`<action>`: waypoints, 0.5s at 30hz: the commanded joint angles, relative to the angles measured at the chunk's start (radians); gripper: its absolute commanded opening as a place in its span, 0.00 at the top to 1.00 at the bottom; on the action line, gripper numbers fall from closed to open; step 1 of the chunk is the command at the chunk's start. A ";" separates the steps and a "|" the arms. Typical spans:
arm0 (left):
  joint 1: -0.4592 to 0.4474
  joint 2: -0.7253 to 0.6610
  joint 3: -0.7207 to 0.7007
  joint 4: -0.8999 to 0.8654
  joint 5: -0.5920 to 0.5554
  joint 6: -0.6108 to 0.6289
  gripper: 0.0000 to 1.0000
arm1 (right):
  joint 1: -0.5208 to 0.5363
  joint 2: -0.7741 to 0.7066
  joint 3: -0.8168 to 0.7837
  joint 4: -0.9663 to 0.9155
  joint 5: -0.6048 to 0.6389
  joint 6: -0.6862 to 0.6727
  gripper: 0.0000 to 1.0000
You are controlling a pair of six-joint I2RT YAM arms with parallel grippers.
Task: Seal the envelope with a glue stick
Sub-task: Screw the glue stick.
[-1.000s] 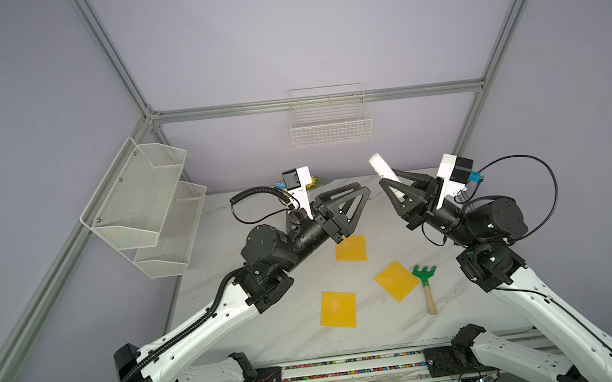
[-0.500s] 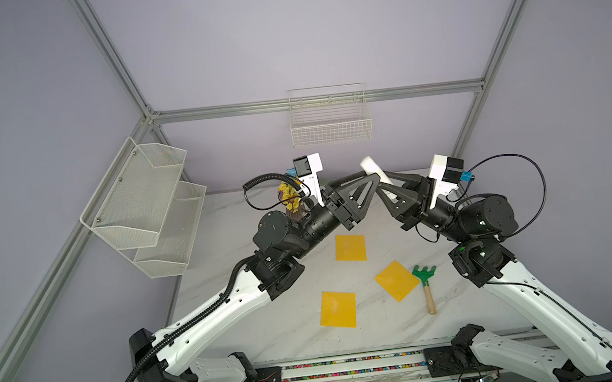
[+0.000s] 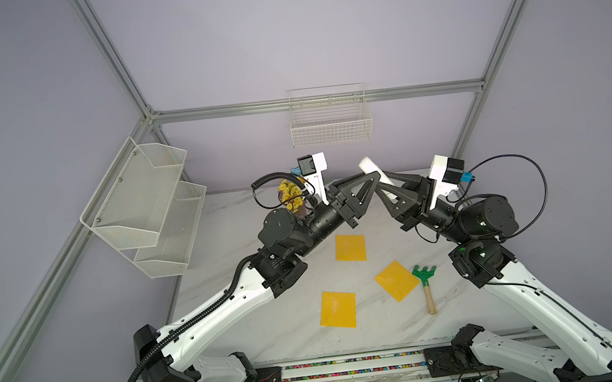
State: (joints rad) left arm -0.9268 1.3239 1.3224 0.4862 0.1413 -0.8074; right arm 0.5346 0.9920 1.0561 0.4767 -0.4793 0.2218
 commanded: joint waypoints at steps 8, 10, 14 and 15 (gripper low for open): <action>-0.006 0.010 0.058 -0.051 0.028 -0.012 0.70 | 0.012 -0.027 0.001 -0.020 -0.017 -0.065 1.00; -0.007 0.013 0.057 -0.051 0.028 -0.014 0.70 | 0.013 -0.026 0.003 -0.024 -0.026 -0.068 1.00; -0.007 0.012 0.057 -0.081 0.015 -0.024 0.69 | 0.013 -0.039 0.005 -0.052 -0.032 -0.090 1.00; -0.006 0.009 0.061 -0.095 0.012 -0.020 0.69 | 0.013 -0.043 0.002 -0.049 -0.031 -0.095 1.00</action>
State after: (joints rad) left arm -0.9298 1.3277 1.3560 0.4229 0.1539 -0.8120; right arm 0.5350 0.9718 1.0554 0.4450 -0.4782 0.1596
